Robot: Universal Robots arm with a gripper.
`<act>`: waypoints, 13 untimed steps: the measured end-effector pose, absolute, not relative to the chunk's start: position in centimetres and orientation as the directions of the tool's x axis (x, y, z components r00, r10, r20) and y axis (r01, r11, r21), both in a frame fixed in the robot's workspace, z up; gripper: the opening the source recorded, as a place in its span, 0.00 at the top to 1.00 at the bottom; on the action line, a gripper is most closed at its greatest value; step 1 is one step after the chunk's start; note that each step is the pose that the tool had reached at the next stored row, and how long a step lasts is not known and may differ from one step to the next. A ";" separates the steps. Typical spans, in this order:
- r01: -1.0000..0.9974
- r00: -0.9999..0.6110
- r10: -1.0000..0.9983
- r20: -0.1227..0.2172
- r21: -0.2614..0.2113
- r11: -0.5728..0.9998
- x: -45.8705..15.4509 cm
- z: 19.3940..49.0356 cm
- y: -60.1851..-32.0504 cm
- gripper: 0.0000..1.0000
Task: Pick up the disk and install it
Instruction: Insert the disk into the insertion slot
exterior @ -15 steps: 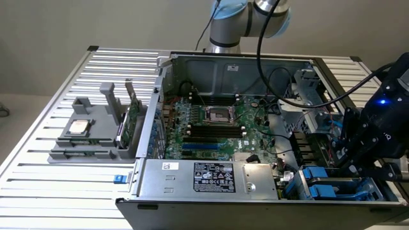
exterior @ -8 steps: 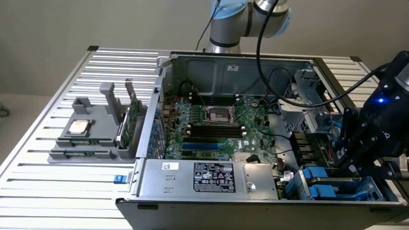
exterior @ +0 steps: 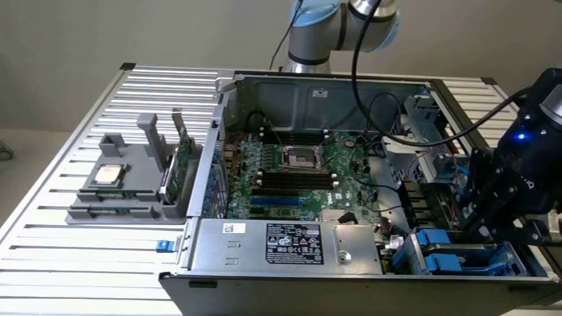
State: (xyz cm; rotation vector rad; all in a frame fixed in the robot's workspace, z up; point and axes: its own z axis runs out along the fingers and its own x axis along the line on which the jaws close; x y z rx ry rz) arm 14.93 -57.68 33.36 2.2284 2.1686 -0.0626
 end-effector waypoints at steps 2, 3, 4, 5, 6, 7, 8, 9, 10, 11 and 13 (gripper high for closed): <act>1.000 0.027 0.998 -0.053 -0.005 -0.027 14.9 33.4 -57.6 0.83; 1.000 0.027 0.998 -0.053 -0.005 -0.027 14.9 33.4 -57.5 0.83; 1.000 0.027 0.998 -0.054 -0.005 -0.027 14.9 33.3 -57.5 0.83; 1.000 0.027 0.998 -0.055 -0.005 -0.027 14.9 33.4 -57.5 0.83; 1.000 0.026 0.998 -0.056 -0.005 -0.027 14.9 33.3 -57.4 0.83; 1.000 0.026 0.998 -0.057 -0.005 -0.026 14.9 33.3 -57.4 0.83; 1.000 0.025 0.998 -0.057 -0.005 -0.026 14.9 33.3 -57.4 0.83; 1.000 0.025 0.998 -0.058 -0.005 -0.025 14.9 33.3 -57.4 0.83; 1.000 0.024 0.998 -0.059 -0.005 -0.024 14.9 33.3 -57.4 0.83; 1.000 0.023 0.998 -0.059 -0.005 -0.023 14.9 33.3 -57.4 0.83; 1.000 0.021 0.998 -0.060 -0.005 -0.021 14.9 33.3 -57.4 0.83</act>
